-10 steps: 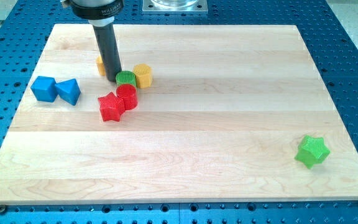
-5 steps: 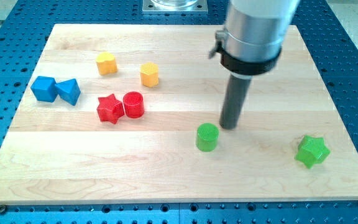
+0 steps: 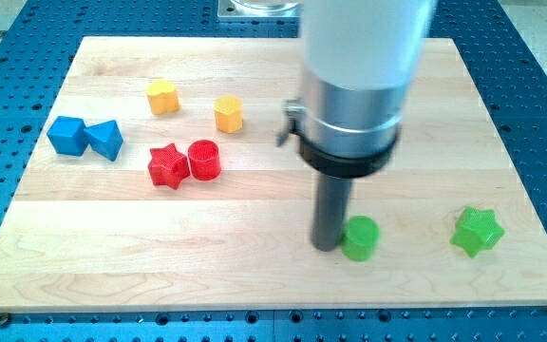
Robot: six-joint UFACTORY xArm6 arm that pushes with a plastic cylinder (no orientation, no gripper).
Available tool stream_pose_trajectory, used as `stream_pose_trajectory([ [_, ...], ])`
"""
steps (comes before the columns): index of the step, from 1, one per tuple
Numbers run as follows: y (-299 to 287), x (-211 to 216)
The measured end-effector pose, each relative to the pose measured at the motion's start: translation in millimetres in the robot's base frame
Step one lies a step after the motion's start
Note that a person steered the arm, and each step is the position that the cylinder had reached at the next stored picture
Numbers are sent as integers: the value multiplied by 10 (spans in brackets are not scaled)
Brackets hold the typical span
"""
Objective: Push the green circle left beside the green star
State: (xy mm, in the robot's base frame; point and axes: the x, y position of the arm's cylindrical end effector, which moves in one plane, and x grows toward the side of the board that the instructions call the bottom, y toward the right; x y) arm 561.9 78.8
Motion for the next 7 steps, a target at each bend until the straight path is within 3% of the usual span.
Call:
stream_pose_trajectory([
  [1, 598, 1],
  [2, 603, 52],
  [4, 601, 559],
  [6, 777, 392],
  [7, 514, 301],
])
